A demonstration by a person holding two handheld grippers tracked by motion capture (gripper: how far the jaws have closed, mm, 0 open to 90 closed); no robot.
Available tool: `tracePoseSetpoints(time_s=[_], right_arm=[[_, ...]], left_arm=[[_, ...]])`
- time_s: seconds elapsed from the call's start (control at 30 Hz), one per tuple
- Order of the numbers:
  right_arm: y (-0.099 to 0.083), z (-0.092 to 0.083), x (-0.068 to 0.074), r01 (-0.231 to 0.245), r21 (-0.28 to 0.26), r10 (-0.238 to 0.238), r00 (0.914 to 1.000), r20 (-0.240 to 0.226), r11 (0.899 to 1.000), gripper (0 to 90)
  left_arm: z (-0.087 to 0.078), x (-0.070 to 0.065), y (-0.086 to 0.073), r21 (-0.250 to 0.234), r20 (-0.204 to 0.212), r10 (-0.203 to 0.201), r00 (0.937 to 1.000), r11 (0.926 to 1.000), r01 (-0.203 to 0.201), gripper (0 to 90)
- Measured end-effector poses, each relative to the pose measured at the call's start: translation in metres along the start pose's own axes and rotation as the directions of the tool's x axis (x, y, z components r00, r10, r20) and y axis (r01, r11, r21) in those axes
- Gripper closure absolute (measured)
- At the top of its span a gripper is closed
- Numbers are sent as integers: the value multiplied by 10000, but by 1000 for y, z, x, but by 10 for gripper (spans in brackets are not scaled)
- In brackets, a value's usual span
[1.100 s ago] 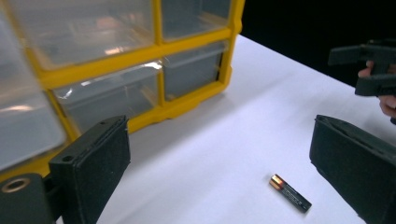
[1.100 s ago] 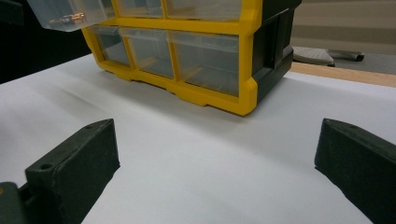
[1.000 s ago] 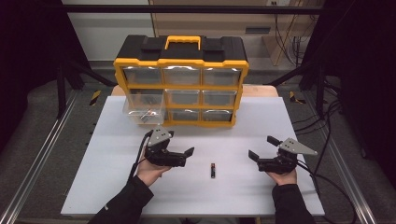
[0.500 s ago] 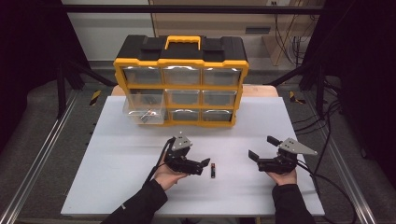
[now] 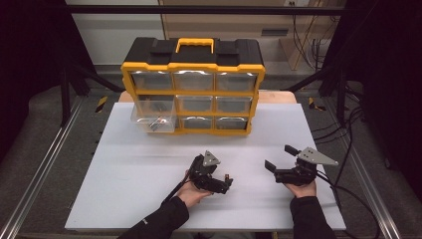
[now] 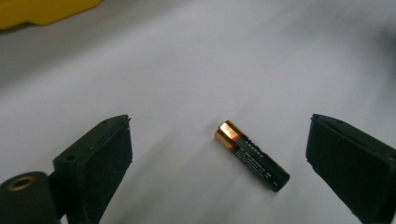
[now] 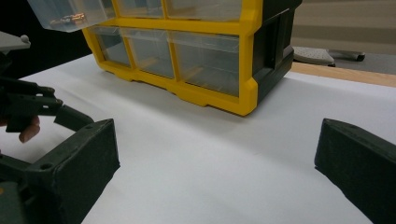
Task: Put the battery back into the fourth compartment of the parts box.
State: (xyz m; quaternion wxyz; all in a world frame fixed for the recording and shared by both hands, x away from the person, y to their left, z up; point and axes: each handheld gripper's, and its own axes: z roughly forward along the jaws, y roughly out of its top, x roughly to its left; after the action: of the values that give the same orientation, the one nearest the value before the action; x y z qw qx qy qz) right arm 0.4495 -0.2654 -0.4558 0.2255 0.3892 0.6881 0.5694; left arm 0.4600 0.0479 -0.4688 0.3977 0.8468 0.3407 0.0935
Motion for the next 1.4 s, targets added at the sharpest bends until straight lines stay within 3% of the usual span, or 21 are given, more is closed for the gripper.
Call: tracePoseSetpoints(time_s=[0.1,0.33,0.67,1.07,1.4], right_arm=[[0,0,0,-2,10,2,10000,-7,10000,2],[0,0,0,8,4,-8,10000,5,10000,2],[0,0,0,-22,-10,22,10000,-26,10000,2],[0,0,0,-30,-44,30,10000,-22,10000,2],[1,-1,0,-62,-65,61,10000,-48,10000,2]], left_arm=[[5,-5,-1,158,19,-218,9998,9996,217,149],[11,-11,-3,400,115,-215,9997,9990,211,322],[13,-20,-5,646,-285,-48,9996,9979,66,558],[12,-21,-3,900,-521,-106,9986,9958,152,748],[8,-18,-2,902,-349,137,9993,9959,-105,761]])
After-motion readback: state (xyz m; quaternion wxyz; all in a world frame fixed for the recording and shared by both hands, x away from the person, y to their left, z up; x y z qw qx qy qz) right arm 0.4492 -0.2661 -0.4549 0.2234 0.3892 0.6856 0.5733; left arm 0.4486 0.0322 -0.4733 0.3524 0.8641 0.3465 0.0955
